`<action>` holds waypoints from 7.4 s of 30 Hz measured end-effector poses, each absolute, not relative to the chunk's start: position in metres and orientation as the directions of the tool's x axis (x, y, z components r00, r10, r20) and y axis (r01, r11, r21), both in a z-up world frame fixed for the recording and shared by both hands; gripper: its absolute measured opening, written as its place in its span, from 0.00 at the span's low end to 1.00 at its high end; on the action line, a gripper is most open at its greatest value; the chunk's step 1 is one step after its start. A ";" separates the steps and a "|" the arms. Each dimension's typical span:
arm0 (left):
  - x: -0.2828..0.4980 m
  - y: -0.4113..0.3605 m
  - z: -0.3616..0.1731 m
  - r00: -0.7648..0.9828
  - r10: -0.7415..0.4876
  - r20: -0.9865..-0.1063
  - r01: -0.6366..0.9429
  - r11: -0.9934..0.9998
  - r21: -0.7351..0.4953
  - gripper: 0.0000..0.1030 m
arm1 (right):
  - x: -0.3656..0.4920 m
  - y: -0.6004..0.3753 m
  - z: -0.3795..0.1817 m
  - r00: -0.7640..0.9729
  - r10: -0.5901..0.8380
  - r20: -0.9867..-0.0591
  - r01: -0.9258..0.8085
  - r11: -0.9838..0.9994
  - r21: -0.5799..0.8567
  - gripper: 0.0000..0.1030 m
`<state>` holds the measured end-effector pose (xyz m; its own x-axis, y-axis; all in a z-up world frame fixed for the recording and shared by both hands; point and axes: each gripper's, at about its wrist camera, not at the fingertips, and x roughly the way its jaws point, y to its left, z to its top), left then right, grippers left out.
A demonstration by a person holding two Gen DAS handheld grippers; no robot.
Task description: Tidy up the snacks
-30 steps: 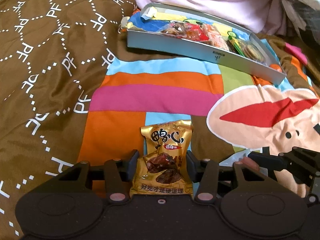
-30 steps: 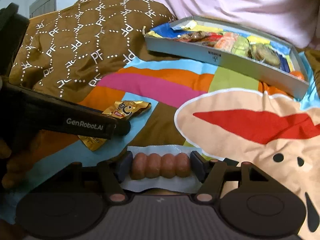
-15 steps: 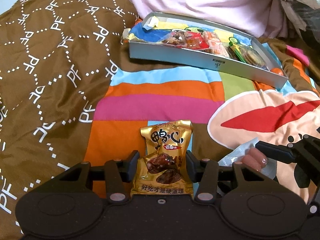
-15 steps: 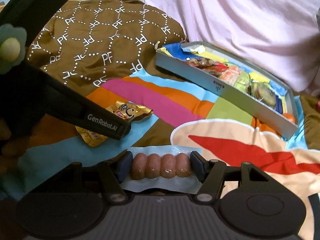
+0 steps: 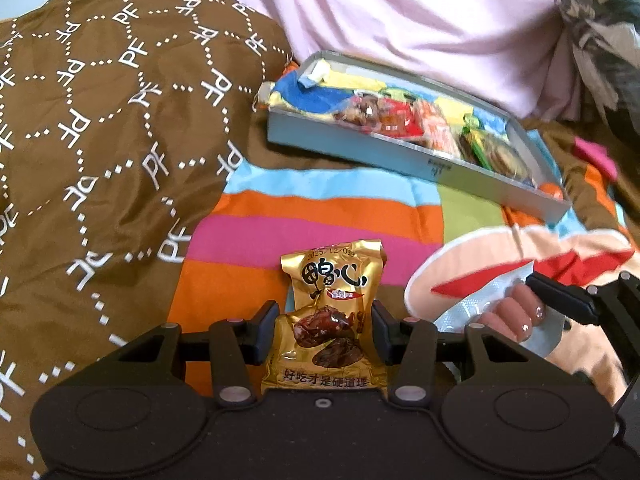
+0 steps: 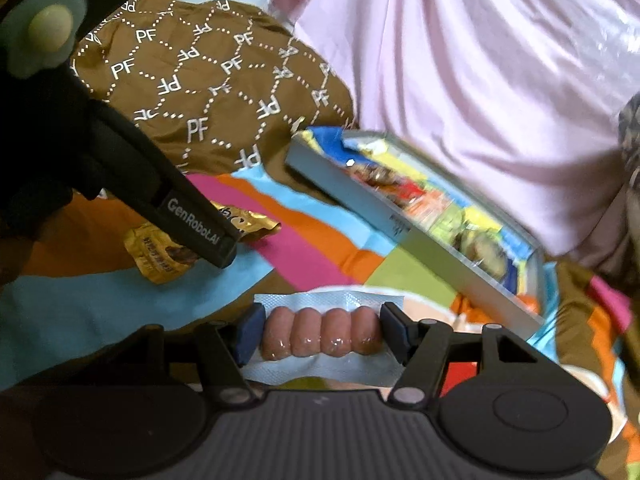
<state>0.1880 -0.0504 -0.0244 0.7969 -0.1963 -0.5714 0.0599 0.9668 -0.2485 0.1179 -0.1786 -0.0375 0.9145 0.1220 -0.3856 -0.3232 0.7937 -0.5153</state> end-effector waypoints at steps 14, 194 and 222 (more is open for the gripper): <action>0.237 -0.085 0.044 0.885 -0.202 -0.420 0.108 0.966 -0.236 0.49 | 0.160 -0.214 -0.004 0.992 0.037 -0.123 -0.100 0.824 -0.557 0.65; 0.083 -0.030 0.062 0.940 0.026 -0.341 -0.051 0.997 -0.063 0.99 | 0.044 -0.242 0.064 0.989 -0.031 -0.142 0.033 0.999 0.014 1.00; 0.048 -0.004 0.026 0.929 -0.065 -0.363 0.043 0.997 -0.070 0.99 | 0.011 -0.221 0.031 0.966 -0.100 -0.237 0.116 0.992 0.052 1.00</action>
<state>0.0484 -0.0043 0.0255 0.9295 -0.0653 -0.3631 0.0428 0.9966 -0.0697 0.0110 -0.2208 0.0307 0.9663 -0.1001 -0.2370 0.1156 0.9919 0.0524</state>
